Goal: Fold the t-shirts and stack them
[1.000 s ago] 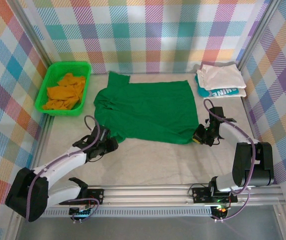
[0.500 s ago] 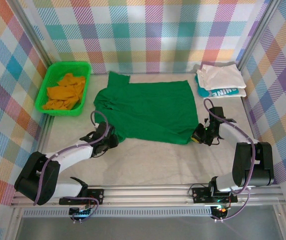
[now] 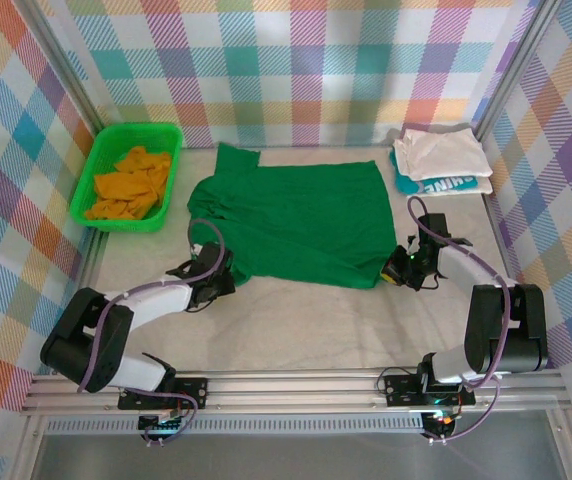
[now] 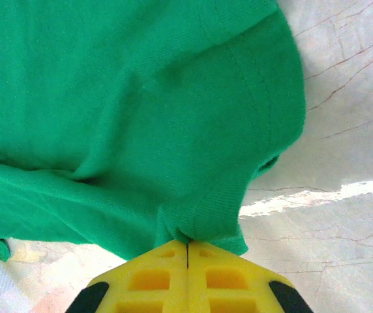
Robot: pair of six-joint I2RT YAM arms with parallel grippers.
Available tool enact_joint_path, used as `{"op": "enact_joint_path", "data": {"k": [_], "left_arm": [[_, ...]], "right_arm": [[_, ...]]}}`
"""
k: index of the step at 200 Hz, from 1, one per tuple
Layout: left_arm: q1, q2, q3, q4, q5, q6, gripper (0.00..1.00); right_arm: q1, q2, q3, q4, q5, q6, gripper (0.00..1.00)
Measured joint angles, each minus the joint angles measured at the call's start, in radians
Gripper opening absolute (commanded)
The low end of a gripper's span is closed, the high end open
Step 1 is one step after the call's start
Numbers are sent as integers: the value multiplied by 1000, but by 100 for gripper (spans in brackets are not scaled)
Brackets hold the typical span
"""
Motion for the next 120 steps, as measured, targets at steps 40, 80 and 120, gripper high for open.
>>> {"op": "enact_joint_path", "data": {"k": [40, 80, 120], "left_arm": [[10, -21, 10, -13, -23, 16, 0], [84, -195, 29, -118, -4, 13, 0], [220, -330, 94, -310, 116, -22, 0]], "right_arm": [[0, 0, 0, 1, -4, 0, 0], [0, -15, 0, -23, 14, -2, 0], [-1, -71, 2, -73, 60, -4, 0]]}}
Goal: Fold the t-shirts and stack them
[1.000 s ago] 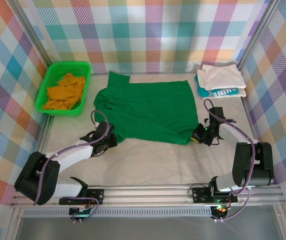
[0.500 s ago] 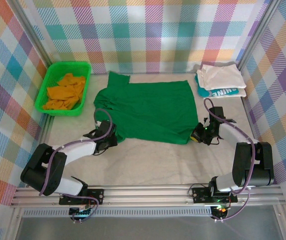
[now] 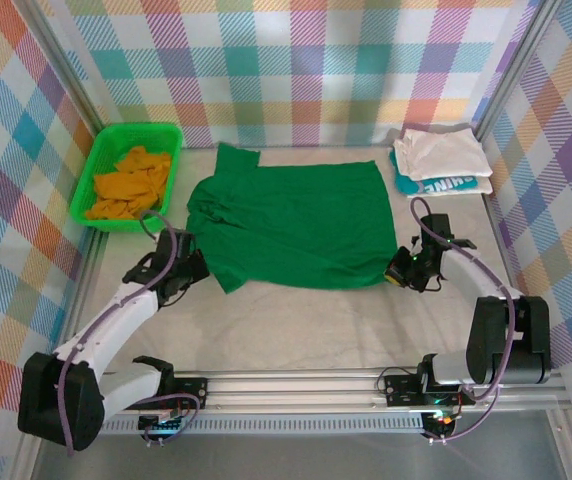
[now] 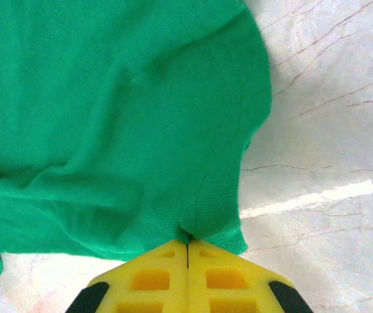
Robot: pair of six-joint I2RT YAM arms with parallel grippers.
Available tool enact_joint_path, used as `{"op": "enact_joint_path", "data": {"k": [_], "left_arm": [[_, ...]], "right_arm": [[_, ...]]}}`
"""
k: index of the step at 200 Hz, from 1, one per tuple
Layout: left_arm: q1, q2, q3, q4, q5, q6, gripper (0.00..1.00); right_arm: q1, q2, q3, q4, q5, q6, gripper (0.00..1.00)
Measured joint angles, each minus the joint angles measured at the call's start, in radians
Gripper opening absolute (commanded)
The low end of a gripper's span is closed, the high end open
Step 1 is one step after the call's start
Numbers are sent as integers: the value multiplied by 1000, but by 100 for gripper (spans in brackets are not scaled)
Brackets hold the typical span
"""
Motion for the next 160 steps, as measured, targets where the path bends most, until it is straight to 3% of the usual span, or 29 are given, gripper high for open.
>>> {"op": "enact_joint_path", "data": {"k": [61, 97, 160], "left_arm": [[142, 30, 86, -210, 309, -56, 0], [166, 49, 148, -303, 411, -60, 0], [173, -103, -81, -404, 493, -177, 0]], "right_arm": [[-1, -56, 37, -89, 44, -23, 0], [-1, -119, 55, -121, 66, -39, 0], [-1, -123, -88, -146, 70, -42, 0]]}}
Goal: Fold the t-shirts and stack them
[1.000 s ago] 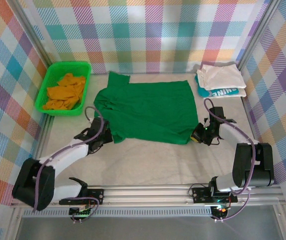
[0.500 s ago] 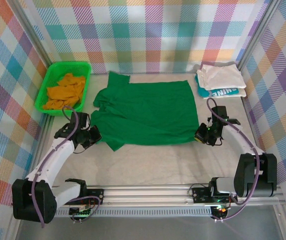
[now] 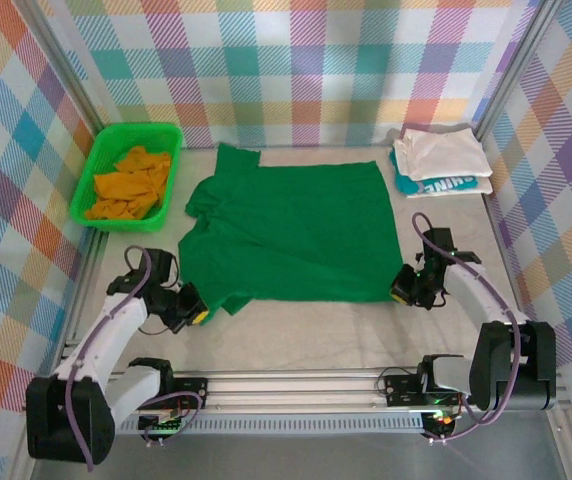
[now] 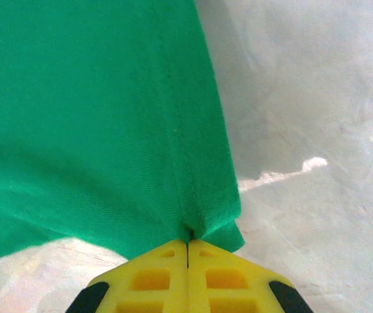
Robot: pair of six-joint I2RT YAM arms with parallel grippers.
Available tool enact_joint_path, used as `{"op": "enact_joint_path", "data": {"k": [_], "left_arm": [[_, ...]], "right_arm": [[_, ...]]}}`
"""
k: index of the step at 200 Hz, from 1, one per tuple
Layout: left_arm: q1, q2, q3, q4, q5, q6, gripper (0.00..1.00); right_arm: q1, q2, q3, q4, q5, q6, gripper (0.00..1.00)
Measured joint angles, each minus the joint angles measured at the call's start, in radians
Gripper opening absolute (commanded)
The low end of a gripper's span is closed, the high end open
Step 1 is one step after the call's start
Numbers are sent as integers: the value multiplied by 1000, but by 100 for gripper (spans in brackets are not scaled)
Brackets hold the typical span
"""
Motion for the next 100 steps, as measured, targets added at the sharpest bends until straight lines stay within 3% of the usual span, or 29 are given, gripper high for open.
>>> {"op": "enact_joint_path", "data": {"k": [27, 57, 100], "left_arm": [[21, -123, 68, -102, 5, -37, 0], [40, -145, 186, -160, 7, -39, 0], [80, -125, 105, -154, 18, -40, 0]], "right_arm": [[0, -11, 0, -33, 10, 0, 0], [0, -56, 31, -66, 21, 0, 0], [0, -74, 53, -64, 39, 5, 0]]}}
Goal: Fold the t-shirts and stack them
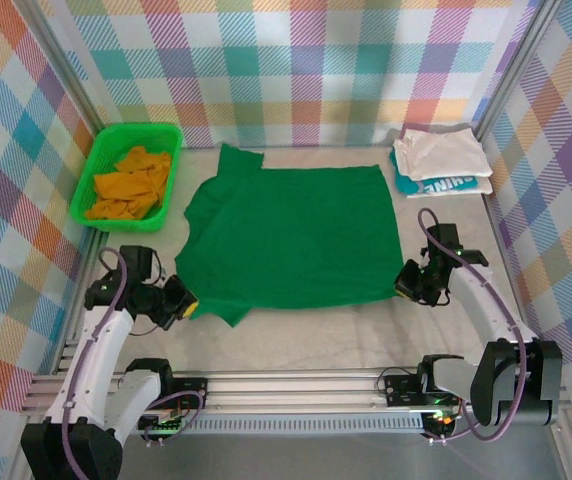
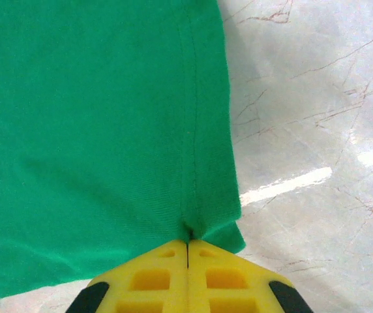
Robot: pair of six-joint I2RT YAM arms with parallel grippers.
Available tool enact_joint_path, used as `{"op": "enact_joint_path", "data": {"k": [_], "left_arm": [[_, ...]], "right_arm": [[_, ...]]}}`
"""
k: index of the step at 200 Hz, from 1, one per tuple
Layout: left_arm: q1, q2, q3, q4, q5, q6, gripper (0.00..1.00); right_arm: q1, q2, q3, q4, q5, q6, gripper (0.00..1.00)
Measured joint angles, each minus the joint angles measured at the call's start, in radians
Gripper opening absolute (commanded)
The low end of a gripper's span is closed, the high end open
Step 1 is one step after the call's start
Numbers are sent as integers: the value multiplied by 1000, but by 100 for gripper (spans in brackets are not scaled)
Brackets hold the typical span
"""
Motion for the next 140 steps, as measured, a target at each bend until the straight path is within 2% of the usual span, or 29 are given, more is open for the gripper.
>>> {"op": "enact_joint_path", "data": {"k": [25, 51, 92, 140], "left_arm": [[2, 0, -119, 21, 27, -20, 0], [2, -32, -130, 8, 24, -25, 0], [4, 29, 5, 2, 21, -13, 0], [27, 191, 151, 119, 22, 10, 0]], "right_arm": [[0, 24, -37, 23, 0, 13, 0], [0, 43, -69, 21, -3, 22, 0], [0, 50, -31, 15, 2, 21, 0], [-2, 77, 69, 4, 20, 5, 0]]}}
